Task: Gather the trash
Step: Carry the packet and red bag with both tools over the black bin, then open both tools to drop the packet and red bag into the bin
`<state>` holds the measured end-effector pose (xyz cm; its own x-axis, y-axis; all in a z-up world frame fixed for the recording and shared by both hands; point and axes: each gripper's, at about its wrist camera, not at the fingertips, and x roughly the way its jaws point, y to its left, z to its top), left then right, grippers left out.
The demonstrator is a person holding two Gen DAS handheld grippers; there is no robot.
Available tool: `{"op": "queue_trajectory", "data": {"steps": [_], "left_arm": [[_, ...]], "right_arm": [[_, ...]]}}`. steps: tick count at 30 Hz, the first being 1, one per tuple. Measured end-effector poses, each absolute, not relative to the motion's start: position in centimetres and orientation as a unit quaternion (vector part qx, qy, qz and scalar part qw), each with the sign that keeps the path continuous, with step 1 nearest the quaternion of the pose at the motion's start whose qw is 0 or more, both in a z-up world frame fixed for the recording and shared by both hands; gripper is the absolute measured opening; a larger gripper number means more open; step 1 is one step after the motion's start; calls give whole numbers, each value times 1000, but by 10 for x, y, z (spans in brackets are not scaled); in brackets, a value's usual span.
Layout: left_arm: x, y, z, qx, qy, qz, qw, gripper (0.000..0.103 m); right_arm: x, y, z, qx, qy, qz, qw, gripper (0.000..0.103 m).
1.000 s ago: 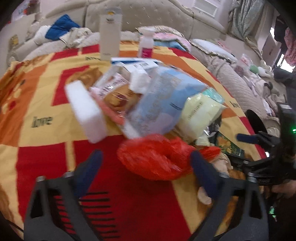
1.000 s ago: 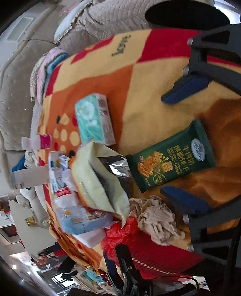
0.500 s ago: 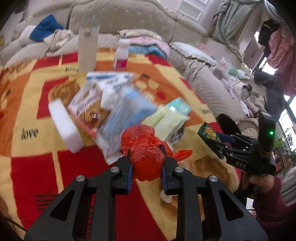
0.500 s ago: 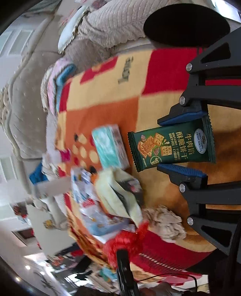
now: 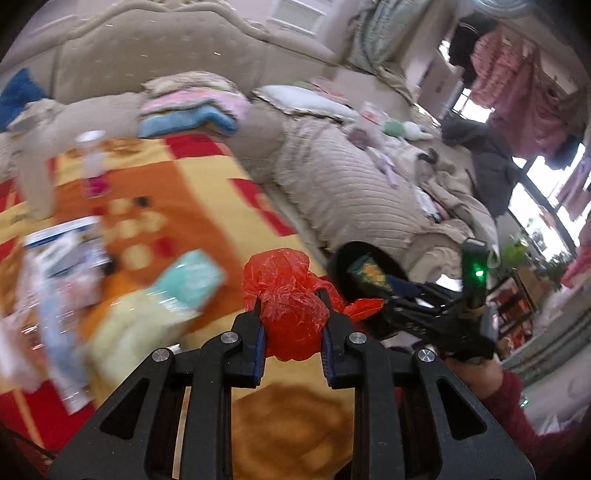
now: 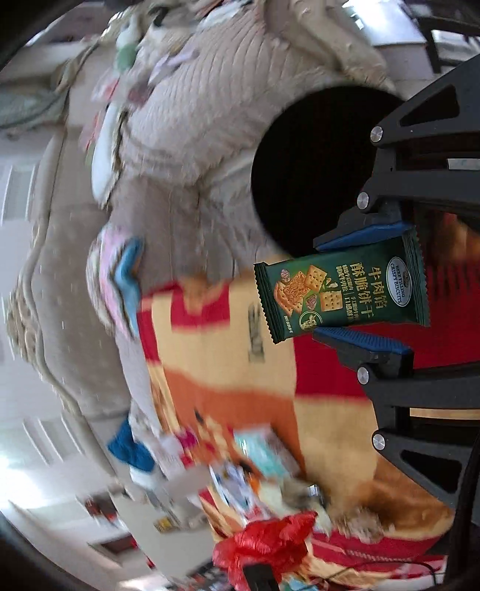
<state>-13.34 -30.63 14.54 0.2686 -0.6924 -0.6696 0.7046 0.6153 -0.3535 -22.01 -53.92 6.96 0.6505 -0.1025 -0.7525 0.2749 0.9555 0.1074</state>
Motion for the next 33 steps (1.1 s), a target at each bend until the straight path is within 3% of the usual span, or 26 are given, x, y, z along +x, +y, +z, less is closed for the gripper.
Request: {"op": "queue_trajectory", "data": {"steps": [8,10,11,12,14,33], "left_arm": [[-142,-419,115,4,448,-474,758,23],[-144,-437,107,5,450,-484,751,29],[-144,-445,102,9,450,-489,748,36],[-144,-451,98,11,453,-489,745,41],[-141,-456,89,-2,468,-487,737,52],[-138,-414,80,21,466,-405,786,53]], "right_arm": [[-233,-609,59,153,409,-176,882,40],[-237,-622,58,171,408,-190,877,53],[-239,-627,58,179,404,-198,875,68],[-241,-630,58,182,400,-202,875,76],[-248,-635,60,187,388,-212,877,76],[-242,-607,54,175,406,-199,875,76]]}}
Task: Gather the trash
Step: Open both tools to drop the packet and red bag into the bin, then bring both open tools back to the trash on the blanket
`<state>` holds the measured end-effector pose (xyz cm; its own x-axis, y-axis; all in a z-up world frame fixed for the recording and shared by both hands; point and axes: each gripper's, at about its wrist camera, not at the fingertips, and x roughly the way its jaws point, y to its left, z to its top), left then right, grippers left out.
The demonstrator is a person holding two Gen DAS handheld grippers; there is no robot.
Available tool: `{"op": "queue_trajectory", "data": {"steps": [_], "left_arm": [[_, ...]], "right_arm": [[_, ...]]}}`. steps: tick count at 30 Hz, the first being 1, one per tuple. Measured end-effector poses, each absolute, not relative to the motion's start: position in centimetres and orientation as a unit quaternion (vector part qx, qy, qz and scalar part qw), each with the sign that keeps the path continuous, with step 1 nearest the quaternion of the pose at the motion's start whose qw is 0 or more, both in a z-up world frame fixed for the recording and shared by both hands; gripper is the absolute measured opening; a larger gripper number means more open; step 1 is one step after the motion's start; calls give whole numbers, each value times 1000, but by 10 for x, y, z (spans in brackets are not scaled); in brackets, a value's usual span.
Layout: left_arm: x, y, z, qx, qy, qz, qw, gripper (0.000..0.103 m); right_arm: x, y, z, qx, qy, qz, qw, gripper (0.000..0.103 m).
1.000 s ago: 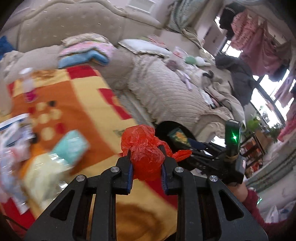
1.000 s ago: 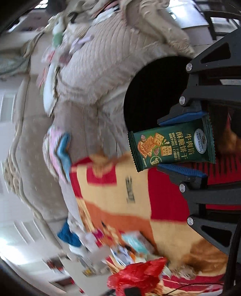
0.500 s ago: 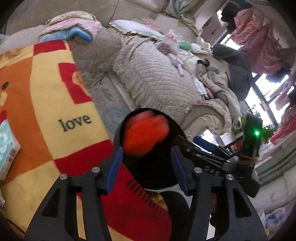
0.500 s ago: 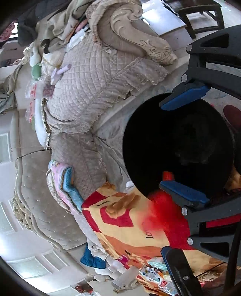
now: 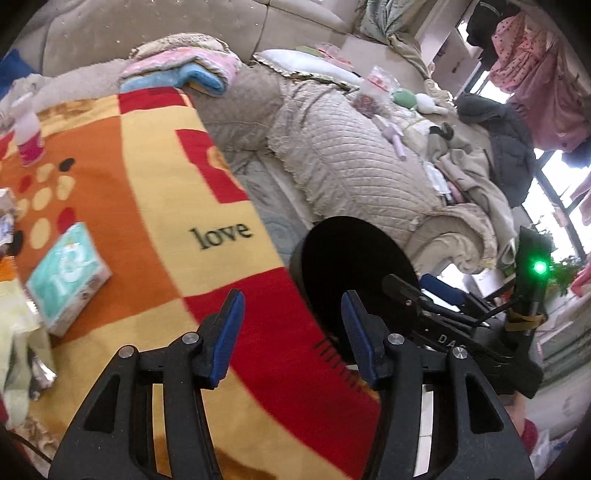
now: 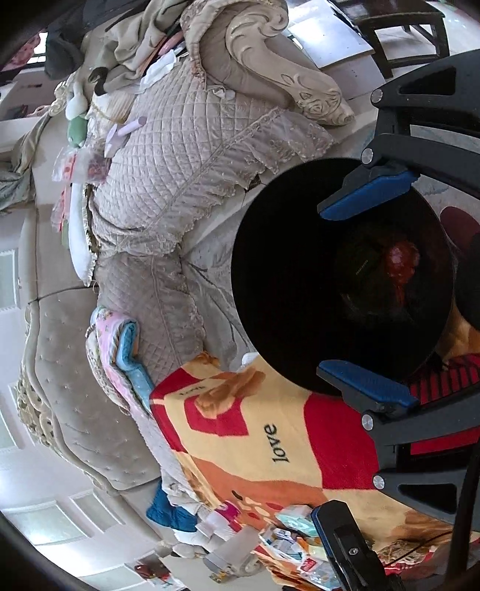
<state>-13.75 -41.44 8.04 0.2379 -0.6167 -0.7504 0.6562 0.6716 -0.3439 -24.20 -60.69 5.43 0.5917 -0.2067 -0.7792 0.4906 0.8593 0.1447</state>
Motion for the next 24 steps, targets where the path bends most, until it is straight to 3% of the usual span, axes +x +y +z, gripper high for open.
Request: {"op": "queue_trajectory", "data": {"steps": [24], "left_arm": [[-137,-333,104,55,406,-308,858,53]], "right_arm": [[-206,-516,75,118,412,-124,895,77]]}}
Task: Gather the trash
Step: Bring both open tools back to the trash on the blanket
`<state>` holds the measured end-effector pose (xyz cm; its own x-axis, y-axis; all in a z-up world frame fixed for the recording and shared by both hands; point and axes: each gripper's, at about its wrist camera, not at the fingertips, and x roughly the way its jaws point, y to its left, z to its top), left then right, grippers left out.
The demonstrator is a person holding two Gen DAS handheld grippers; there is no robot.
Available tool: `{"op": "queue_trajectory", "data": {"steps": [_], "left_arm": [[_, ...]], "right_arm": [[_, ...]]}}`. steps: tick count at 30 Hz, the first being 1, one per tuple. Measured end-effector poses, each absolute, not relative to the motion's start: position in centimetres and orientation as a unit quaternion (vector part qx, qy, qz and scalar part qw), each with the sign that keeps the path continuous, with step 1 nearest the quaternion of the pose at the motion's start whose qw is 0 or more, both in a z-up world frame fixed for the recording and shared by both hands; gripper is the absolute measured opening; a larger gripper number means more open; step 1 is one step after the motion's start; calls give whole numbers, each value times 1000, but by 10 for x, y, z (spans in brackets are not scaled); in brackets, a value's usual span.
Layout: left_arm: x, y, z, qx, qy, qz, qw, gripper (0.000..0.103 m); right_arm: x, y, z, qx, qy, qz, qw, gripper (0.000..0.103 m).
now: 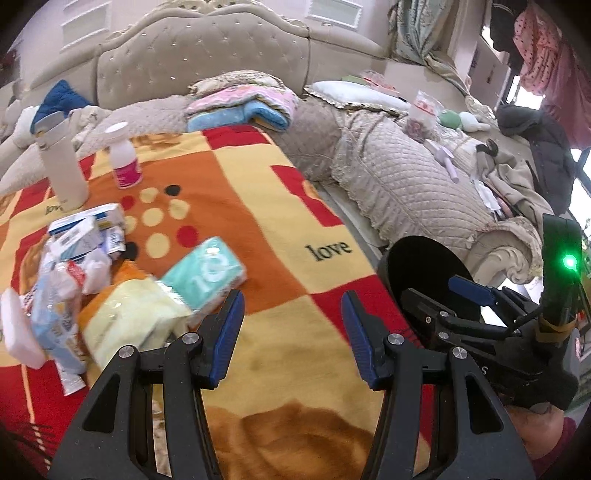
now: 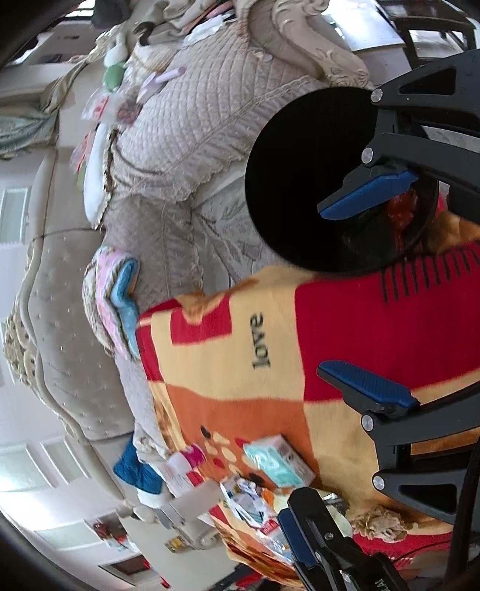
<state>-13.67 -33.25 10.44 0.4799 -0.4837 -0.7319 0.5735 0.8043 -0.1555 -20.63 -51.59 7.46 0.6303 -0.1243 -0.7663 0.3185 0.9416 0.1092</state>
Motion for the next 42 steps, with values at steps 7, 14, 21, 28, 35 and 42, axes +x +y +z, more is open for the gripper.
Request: {"op": "queue_trajectory", "data": {"steps": [7,14,21,28,35,42], "left_arm": [[-131,-303,107,43,403,-284,869,53],[-125,-276,106,29,407,-259,876,53],[-122,-251,105,17,408,-240,881,53],[-117,-230,104,5,410,-221,885,53],[-112,-209,101,-3,414,-204,887,53],[-106,-174,100,-18,417,-180,891,53]], "right_arm": [[-191,-487,77,106,415,-98,898,77],[-176,-457,78,94,419,-71,900,77],[-164,-433,83,82,416,-51,904,77],[-158,-420,84,77,419,-42,904,77],[-151,-404,86,68,421,-27,904,79],[-143,-387,85,67,426,-2,902,80]]}}
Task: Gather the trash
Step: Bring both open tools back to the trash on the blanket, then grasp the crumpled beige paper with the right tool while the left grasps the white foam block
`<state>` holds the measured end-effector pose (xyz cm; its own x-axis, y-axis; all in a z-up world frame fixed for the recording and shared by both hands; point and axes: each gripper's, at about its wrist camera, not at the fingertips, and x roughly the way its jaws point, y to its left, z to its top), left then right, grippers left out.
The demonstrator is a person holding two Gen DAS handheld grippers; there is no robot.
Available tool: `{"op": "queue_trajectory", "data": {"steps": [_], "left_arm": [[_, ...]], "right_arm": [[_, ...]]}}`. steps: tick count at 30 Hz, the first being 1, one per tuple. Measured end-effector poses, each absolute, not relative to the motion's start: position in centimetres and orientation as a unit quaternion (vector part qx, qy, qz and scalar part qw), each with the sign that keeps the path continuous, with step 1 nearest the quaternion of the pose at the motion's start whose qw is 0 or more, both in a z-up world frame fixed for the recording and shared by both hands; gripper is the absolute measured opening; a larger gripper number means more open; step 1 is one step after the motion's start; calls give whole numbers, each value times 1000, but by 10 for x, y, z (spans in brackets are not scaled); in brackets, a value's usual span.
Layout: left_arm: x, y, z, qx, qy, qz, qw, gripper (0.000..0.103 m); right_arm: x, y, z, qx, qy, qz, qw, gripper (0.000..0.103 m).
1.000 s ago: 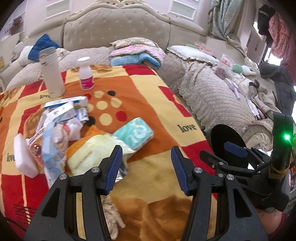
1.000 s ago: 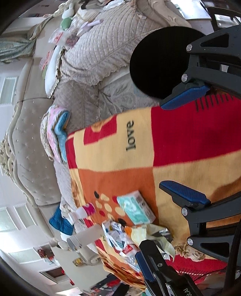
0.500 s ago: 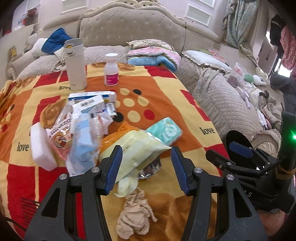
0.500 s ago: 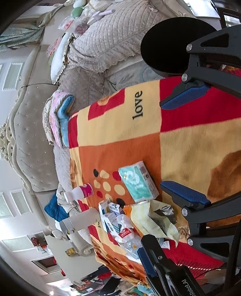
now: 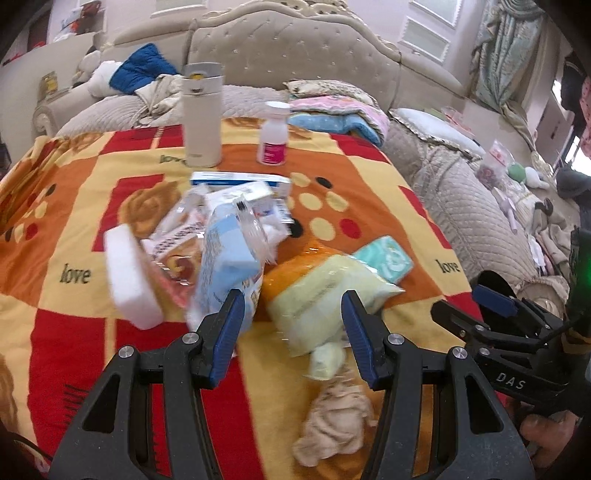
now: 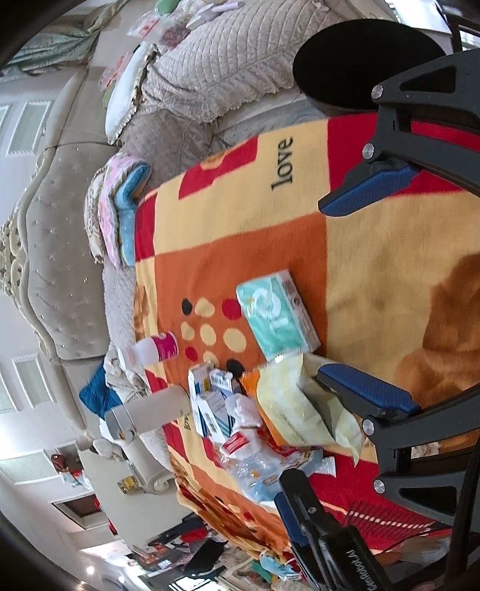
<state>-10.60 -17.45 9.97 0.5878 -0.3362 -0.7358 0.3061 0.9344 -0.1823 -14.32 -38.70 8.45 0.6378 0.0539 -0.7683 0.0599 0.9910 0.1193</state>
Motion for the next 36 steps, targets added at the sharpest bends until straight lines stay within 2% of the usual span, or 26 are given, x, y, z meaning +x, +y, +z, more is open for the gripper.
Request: {"op": "queue_trajectory", "data": {"steps": [13,21,24,26,28,30,32,36], "left_arm": [[-74,-93,86,-77,432,-98,893,53],[-43,-79,70,-102,452,-85,882,53],[-34,-79,63,-106,454,-85,881,53],[-28,-78,59,-108,457,-80,879,53],[-24,-75,55,-115,456,-80,879,53],[-22,-71,49,-124,463,-79,874,52],[-24,-65,44,-138,467,-87,869,36],[-34,-51,51,-158,462,-96,868,30]], "right_arm": [[-133,-351,71,92,456,83,881,81],[-153,-302,48,78,494,155,852,81],[-162,-294,43,85,473,159,862,80],[-164,-291,40,87,469,165,863,73],[-163,-286,35,77,472,164,863,57],[-162,-283,28,75,477,173,859,46],[-163,-283,29,72,470,178,862,43],[-170,-285,42,50,451,186,872,32]]}}
